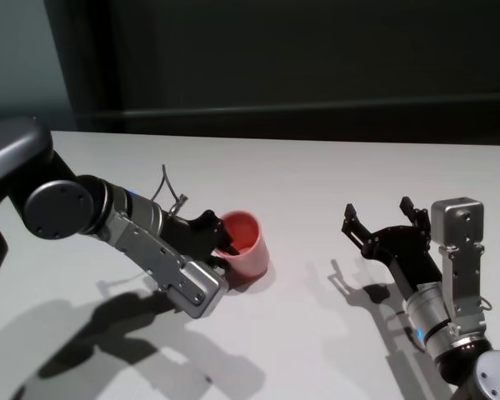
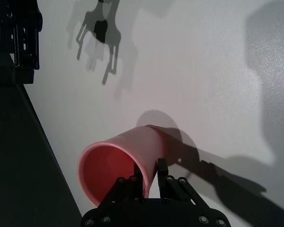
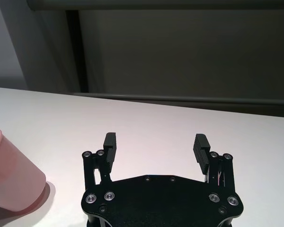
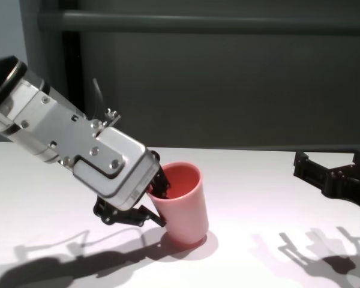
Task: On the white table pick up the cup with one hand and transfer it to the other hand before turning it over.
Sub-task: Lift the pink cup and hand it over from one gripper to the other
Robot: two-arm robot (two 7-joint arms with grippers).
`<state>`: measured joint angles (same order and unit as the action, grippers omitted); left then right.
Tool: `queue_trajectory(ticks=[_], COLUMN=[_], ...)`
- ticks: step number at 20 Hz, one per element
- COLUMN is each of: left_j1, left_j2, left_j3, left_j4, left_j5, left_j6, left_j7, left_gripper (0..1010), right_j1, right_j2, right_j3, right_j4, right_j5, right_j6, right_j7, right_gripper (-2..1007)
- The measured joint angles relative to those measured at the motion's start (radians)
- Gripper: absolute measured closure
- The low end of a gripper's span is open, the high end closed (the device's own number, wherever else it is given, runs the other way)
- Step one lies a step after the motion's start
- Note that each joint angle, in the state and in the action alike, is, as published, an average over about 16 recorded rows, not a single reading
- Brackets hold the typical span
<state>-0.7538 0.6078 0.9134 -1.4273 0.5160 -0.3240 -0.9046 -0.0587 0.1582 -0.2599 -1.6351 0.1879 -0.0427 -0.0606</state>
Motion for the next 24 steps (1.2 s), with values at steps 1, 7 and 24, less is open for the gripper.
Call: queue_trajectory(ticks=[1, 7, 24], left_j1=[0.004, 0.036, 0.112], left_j2=[0.002, 0.011, -0.058], left_j3=[-0.003, -0.029, -0.244], left_j4=[-0.001, -0.004, 0.103], left_j5=[-0.011, -0.097, -0.608], left_j6=[0.001, 0.010, 0.047], left_j7=[0.005, 0.041, 0.112], left_gripper=[779, 912, 963], right_j1=[0.000, 0.000, 0.000], right_j2=[0.000, 0.000, 0.000], right_j3=[0.000, 0.000, 0.000], right_j4=[0.000, 0.000, 0.000], right_j5=[0.000, 0.000, 0.000], right_j6=[0.000, 0.000, 0.000], right_j7=[0.000, 0.000, 0.000], right_gripper=[3, 3, 3])
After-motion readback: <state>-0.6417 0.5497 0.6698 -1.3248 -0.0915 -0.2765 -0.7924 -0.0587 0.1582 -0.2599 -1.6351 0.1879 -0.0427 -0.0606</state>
